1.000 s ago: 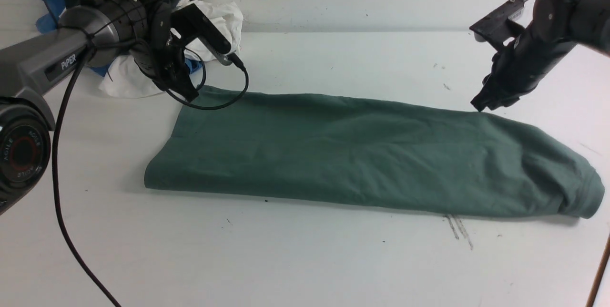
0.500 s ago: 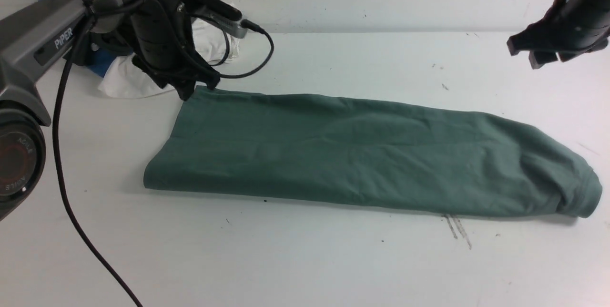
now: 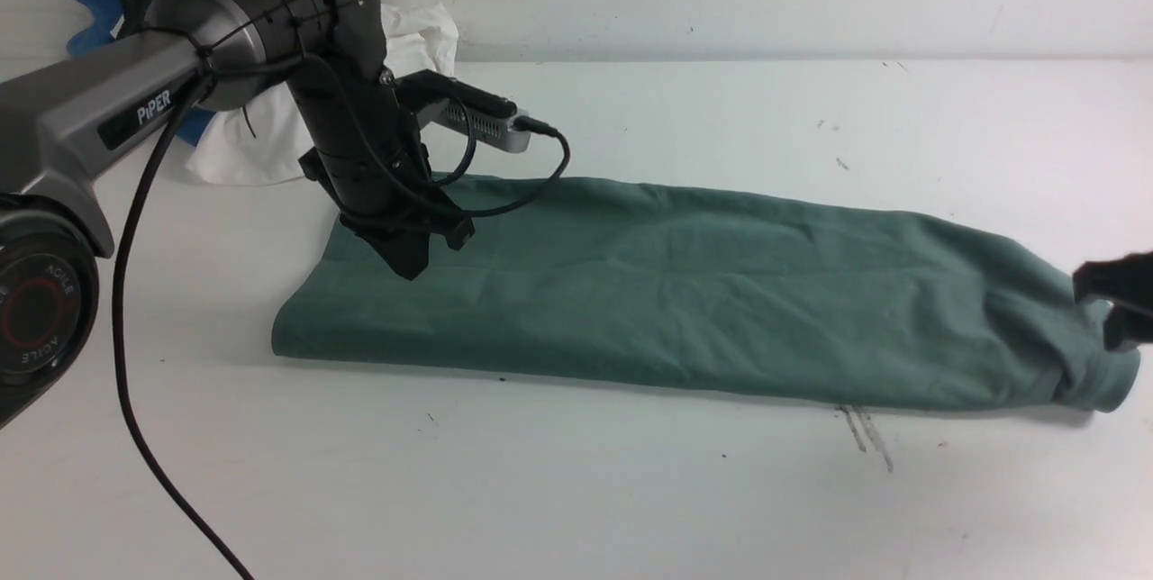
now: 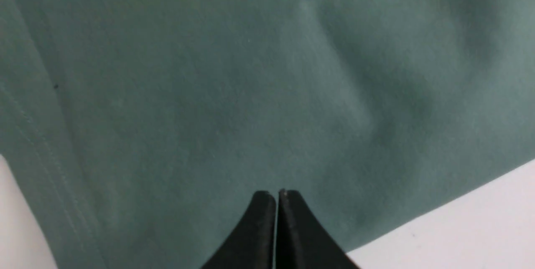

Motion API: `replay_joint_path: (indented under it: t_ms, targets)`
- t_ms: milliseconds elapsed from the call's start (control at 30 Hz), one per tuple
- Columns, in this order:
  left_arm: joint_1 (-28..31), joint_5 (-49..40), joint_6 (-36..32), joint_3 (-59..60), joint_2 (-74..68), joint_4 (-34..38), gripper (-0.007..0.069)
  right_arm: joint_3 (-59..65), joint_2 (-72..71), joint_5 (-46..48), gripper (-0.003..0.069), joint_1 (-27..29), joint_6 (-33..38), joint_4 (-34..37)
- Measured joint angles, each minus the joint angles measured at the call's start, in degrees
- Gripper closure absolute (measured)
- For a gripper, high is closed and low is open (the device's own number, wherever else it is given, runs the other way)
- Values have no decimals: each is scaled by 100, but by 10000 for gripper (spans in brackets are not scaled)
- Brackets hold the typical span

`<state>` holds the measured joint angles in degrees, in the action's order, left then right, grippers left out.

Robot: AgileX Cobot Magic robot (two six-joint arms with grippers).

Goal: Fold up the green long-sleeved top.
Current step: Use the right arm to clamp the right edge of the fabric

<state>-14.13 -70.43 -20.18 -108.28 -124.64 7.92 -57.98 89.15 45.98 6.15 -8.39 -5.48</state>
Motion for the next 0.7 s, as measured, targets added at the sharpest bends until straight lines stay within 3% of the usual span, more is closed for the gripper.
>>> replay_joint_path:
  t_ms: [100, 367, 700]
  targets:
    - [0, 5, 0, 63, -19, -12, 632, 139, 215, -270, 305, 246, -28, 0]
    - [0, 5, 0, 77, -165, -12, 632, -92, 1009, -1046, 209, 269, -240, 233]
    - [0, 17, 0, 77, -367, -12, 632, -917, 2164, -861, 197, 269, -216, 792]
